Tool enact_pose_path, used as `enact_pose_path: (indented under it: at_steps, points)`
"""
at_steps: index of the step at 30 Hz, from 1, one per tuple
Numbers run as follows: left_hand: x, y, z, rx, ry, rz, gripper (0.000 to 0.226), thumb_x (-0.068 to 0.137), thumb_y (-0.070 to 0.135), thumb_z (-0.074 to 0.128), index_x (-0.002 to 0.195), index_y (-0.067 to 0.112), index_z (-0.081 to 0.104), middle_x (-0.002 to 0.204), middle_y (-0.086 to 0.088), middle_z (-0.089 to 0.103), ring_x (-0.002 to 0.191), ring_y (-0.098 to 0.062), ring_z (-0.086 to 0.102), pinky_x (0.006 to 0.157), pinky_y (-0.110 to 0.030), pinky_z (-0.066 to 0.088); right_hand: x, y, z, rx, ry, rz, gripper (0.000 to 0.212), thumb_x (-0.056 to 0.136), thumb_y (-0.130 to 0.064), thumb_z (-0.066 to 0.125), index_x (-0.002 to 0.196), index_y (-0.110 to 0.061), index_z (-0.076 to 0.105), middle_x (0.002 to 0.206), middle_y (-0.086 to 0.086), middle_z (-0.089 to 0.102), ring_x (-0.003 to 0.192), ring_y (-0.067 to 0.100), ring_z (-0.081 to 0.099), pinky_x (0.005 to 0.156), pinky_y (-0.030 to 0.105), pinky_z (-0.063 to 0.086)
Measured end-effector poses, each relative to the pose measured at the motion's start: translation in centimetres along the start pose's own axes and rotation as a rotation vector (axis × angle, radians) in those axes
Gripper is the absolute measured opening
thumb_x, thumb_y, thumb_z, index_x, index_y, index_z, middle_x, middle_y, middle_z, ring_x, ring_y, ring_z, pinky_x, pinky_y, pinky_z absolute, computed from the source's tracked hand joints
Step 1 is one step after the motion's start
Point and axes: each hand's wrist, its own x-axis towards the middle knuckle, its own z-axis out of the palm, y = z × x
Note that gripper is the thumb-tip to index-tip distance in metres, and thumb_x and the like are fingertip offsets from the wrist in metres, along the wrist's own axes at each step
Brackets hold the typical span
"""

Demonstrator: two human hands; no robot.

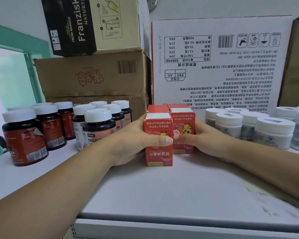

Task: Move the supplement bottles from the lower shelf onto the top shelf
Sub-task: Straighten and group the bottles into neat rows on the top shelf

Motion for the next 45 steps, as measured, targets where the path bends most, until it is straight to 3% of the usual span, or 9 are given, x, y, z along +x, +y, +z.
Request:
enact_pose_path:
  at_steps: [6, 12, 20, 23, 26, 31, 37, 42, 45]
  points:
    - [-0.1, 0.3, 0.0, -0.007, -0.004, 0.003, 0.078, 0.069, 0.015, 0.081, 0.14, 0.026, 0.049, 0.122, -0.002, 0.071, 0.114, -0.022, 0.067, 0.102, -0.044, 0.05, -0.3, -0.4, -0.3, -0.182, 0.022, 0.034, 0.065, 0.088, -0.032, 0.068, 0.142, -0.036, 0.033, 0.123, -0.014, 0.065, 0.11, 0.002, 0.063, 0.102, 0.032, 0.047]
    - [-0.4, 0.8, 0.3, -0.017, 0.019, 0.0, 0.075, 0.07, 0.011, 0.086, 0.137, 0.022, 0.053, 0.12, -0.004, 0.072, 0.113, -0.024, 0.068, 0.102, -0.046, 0.051, -1.5, -2.3, 0.1, -0.348, 0.004, 0.1, 0.046, 0.093, -0.036, 0.06, 0.134, -0.032, 0.039, 0.113, -0.021, 0.062, 0.09, -0.017, 0.06, 0.076, 0.001, 0.044]
    - [-0.9, 1.5, 0.8, -0.031, 0.115, 0.017, 0.089, 0.054, 0.019, 0.094, 0.131, 0.019, 0.048, 0.118, -0.006, 0.07, 0.106, -0.022, 0.07, 0.087, -0.035, 0.057, -3.3, -4.0, 0.8, -0.564, 0.042, 0.212, 0.039, 0.097, -0.041, 0.053, 0.132, -0.031, 0.04, 0.116, -0.016, 0.058, 0.105, 0.006, 0.054, 0.08, 0.007, 0.039]
    - [-1.5, 3.1, 1.0, 0.052, 0.233, 0.043, 0.101, 0.062, 0.032, 0.09, 0.144, 0.019, 0.033, 0.113, 0.018, 0.054, 0.088, 0.003, 0.062, 0.074, -0.021, 0.05, -4.2, -4.4, 0.4, -0.682, 0.091, 0.272, 0.049, 0.089, -0.055, 0.055, 0.13, -0.028, 0.049, 0.126, -0.009, 0.061, 0.116, 0.014, 0.055, 0.104, 0.034, 0.04]
    - [-2.2, 4.5, 0.9, 0.322, 0.273, 0.143, 0.104, 0.075, 0.035, 0.083, 0.156, 0.022, 0.02, 0.12, 0.024, 0.048, 0.071, 0.025, 0.048, 0.063, -0.004, 0.038, -6.5, -6.3, -0.1, -0.742, 0.145, 0.247, 0.033, 0.092, -0.045, 0.056, 0.118, -0.027, 0.066, 0.113, -0.008, 0.068, 0.105, 0.014, 0.061, 0.1, 0.039, 0.046]
    - [-3.0, 7.8, 0.7, 0.756, 0.28, 0.237, 0.077, 0.087, 0.048, 0.069, 0.152, 0.026, 0.036, 0.153, 0.01, 0.042, 0.134, -0.007, 0.043, 0.106, -0.028, 0.033, -10.2, -10.6, -2.9, -0.675, 0.266, 0.082, 0.021, 0.093, -0.029, 0.062, 0.112, -0.033, 0.069, 0.103, -0.019, 0.069, 0.096, -0.005, 0.061, 0.084, 0.02, 0.045]
    - [-0.8, 11.6, 4.5, 0.833, 0.268, 0.32, 0.068, 0.091, 0.046, 0.066, 0.149, 0.022, 0.042, 0.151, 0.006, 0.047, 0.137, -0.009, 0.044, 0.118, -0.038, 0.03, -10.8, -9.1, -9.2, -0.637, 0.445, 0.045, 0.038, 0.091, -0.021, 0.065, 0.129, -0.021, 0.06, 0.122, -0.004, 0.066, 0.108, 0.009, 0.061, 0.091, 0.023, 0.042]
    - [4.1, 12.4, 11.1, 0.744, 0.272, 0.293, 0.074, 0.09, 0.049, 0.064, 0.153, 0.022, 0.034, 0.155, 0.003, 0.041, 0.139, -0.014, 0.042, 0.115, -0.037, 0.032, -10.2, -4.7, -12.6, -0.522, 0.384, 0.045, 0.074, 0.084, -0.038, 0.07, 0.148, -0.022, 0.035, 0.148, -0.005, 0.044, 0.133, 0.009, 0.043, 0.11, 0.027, 0.031]
    - [7.4, 11.5, 13.6, 0.709, 0.283, 0.145, 0.076, 0.092, 0.052, 0.059, 0.155, 0.022, 0.028, 0.161, 0.001, 0.032, 0.143, -0.02, 0.035, 0.116, -0.039, 0.03, -9.6, -2.2, -13.5, -0.43, 0.292, 0.088, 0.09, 0.078, -0.047, 0.072, 0.151, -0.025, 0.024, 0.155, -0.004, 0.033, 0.138, 0.012, 0.035, 0.103, 0.029, 0.035]
